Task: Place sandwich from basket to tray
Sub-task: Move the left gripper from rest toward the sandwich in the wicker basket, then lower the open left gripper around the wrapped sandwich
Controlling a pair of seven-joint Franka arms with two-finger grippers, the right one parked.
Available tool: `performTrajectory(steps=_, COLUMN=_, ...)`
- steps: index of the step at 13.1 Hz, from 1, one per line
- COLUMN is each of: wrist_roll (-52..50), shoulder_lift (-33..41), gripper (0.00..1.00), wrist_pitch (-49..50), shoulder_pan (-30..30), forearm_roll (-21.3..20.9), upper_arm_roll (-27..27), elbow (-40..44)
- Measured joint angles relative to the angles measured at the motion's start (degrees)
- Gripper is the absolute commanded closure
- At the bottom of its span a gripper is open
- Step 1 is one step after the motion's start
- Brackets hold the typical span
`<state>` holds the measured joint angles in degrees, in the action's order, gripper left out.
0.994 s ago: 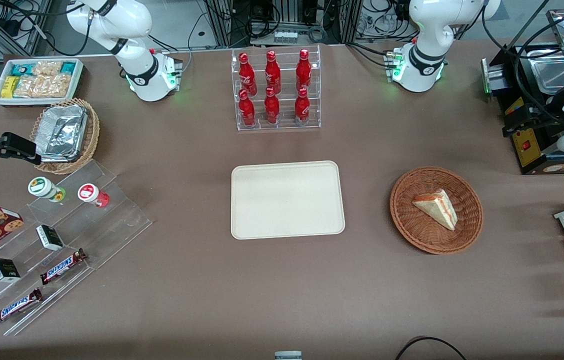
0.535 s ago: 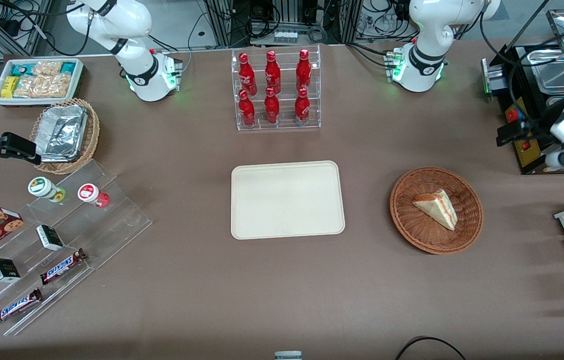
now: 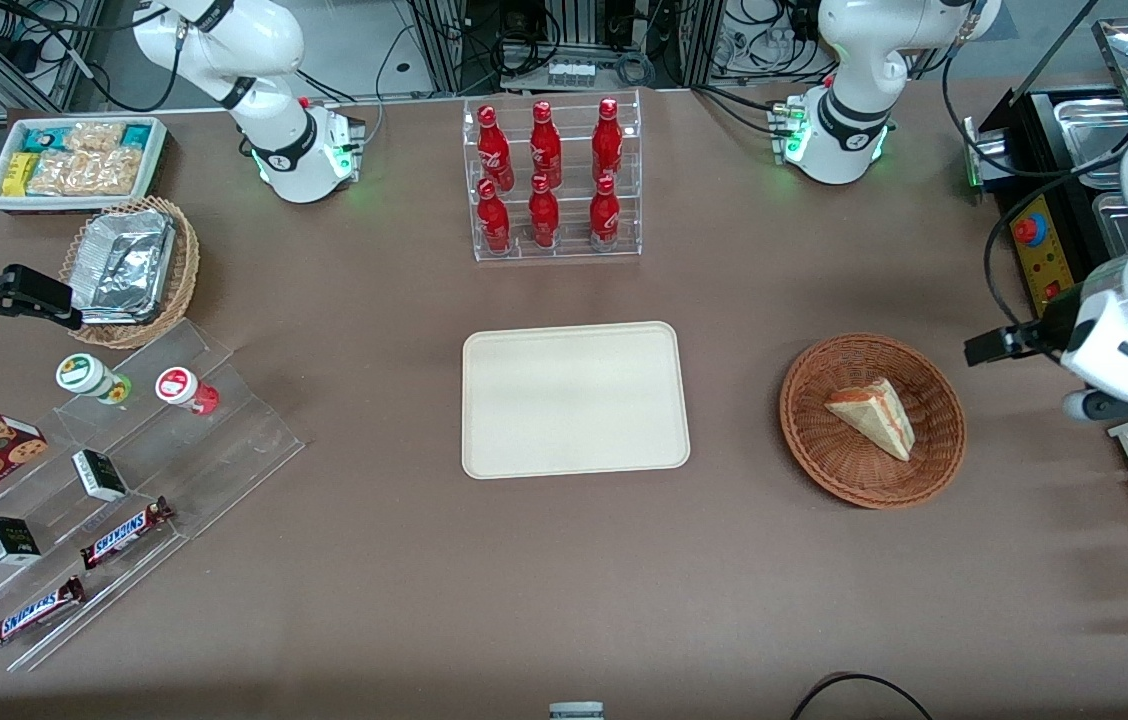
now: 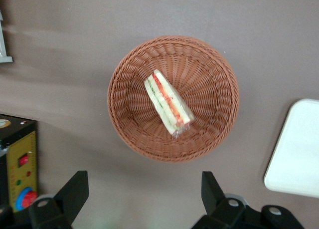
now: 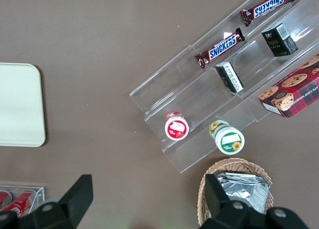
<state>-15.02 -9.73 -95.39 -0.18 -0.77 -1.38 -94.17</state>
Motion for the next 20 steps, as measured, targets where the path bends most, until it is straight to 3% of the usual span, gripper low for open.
performTrajectory(steps=11, wrist_roll=-24.6, shoulder_lift=-0.1, gripper=0.00, wrist_pitch=-21.4, shoulder_pan=-3.2, forearm_roll=0.0, upper_arm_roll=-0.3, elbow=-17.1)
performTrajectory(steps=20, wrist_roll=-27.3, shoulder_lift=-0.1, gripper=0.00, wrist_pitch=-29.1, shoulder_pan=-4.1, forearm_roll=0.0, upper_arm_roll=-0.4, elbow=-26.7)
